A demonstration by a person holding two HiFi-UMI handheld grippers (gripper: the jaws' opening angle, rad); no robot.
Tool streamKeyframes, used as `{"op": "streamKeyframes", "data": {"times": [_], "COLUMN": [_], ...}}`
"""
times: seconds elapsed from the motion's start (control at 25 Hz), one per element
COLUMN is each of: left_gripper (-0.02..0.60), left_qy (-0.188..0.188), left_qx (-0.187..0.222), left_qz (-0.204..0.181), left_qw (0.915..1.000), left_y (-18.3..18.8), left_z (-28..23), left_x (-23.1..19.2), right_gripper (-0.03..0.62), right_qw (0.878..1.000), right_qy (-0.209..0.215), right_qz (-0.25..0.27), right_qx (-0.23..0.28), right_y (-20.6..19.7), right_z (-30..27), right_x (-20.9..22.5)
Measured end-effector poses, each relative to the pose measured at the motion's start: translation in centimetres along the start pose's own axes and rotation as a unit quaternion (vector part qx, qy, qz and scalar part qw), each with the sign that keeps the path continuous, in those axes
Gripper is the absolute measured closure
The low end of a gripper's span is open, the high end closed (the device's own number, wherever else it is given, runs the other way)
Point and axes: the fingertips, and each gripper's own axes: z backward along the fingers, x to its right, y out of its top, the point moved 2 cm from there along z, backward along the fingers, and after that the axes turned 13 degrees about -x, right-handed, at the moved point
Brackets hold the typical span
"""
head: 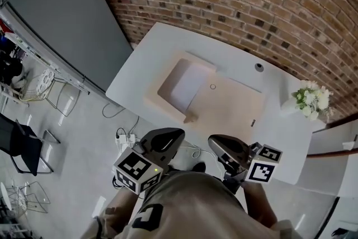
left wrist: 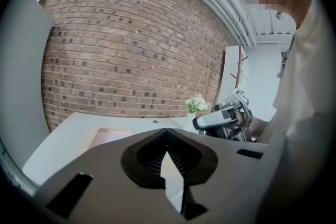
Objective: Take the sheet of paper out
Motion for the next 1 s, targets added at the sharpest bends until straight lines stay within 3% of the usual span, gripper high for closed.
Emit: {"op": "streamKeyframes", "data": {"times": [0.44, 1.0], "left_gripper": [0.568, 0.568], "left_qy": [0.006, -0.055], "left_qx": [-0.011, 0.012], "left_qz": [-0.004, -0.008], "left_qw": [0.9999, 0.9984], "left_y": [0.1, 1.0], "left_z": [-0.7, -1.2], "left_x": [0.1, -6.8], "right_gripper": [0.569, 0.569], "right_qw": [0.999, 0.994], "right_qy": [0.008, -0.081], "right_qz": [-0.030, -0.063], "right_qx": [-0.031, -0.027], "right_y": [-1.1, -0.2], "right_z": [-0.3, -4.7], "right_x": [1.6, 3.6]}}
